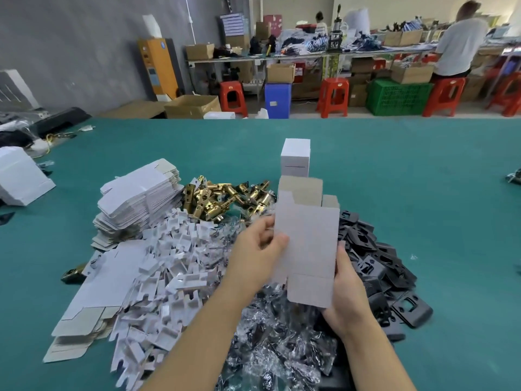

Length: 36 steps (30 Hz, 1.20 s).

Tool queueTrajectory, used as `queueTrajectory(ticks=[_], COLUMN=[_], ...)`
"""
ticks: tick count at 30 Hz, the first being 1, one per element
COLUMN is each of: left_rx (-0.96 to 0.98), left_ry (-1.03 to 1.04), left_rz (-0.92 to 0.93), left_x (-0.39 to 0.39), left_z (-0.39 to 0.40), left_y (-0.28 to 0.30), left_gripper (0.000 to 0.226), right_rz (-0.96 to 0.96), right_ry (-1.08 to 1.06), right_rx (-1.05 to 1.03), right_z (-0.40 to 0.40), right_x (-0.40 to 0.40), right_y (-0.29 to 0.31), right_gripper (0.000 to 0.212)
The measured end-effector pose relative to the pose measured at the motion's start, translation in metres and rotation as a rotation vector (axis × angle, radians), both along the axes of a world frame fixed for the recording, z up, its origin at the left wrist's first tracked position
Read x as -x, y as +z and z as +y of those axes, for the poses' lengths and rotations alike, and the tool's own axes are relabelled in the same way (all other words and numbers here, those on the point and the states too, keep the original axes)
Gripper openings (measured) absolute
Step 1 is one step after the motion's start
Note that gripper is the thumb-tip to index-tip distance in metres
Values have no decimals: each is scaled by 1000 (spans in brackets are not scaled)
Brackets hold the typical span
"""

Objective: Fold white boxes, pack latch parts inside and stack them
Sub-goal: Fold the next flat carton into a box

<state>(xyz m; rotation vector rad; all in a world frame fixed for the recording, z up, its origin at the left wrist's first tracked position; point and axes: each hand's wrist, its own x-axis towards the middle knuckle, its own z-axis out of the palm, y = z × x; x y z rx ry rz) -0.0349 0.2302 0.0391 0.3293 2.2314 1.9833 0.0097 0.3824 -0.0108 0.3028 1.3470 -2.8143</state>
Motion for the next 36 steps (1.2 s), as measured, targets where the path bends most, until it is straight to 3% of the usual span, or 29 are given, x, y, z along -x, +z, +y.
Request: queueTrajectory(ticks=[4,8,12,17,24,27,30,36], left_rx=[119,316,323,325,99,-7,47,64], left_ry=[20,30,-141,-152,-31,-1,48,46], left_rz=[30,147,231,245,138,99,165,210], left_x=[7,12,19,16,10,3,1,2], left_z=[3,3,-7,-11,-17,-13,-10,-10], left_y=[-17,-29,-30,-27,-29,-32,-35,-36], left_gripper=[66,100,84,74,53,54,58,54], right_rz=[-7,-82,-49,-83,1,55,64,73], right_ry=[138,221,304,369,443,442,427,425], right_rx=[65,-42,-41,-34,-159,-171,-135,-166], right_z=[2,4,5,-1,-10,-11,-7,-5], right_x=[-4,-5,-6,-4,-7,-7,-7,-4], right_y=[2,2,4,2,6,7,2,-2], right_gripper=[61,62,81,99,83,72,59,65])
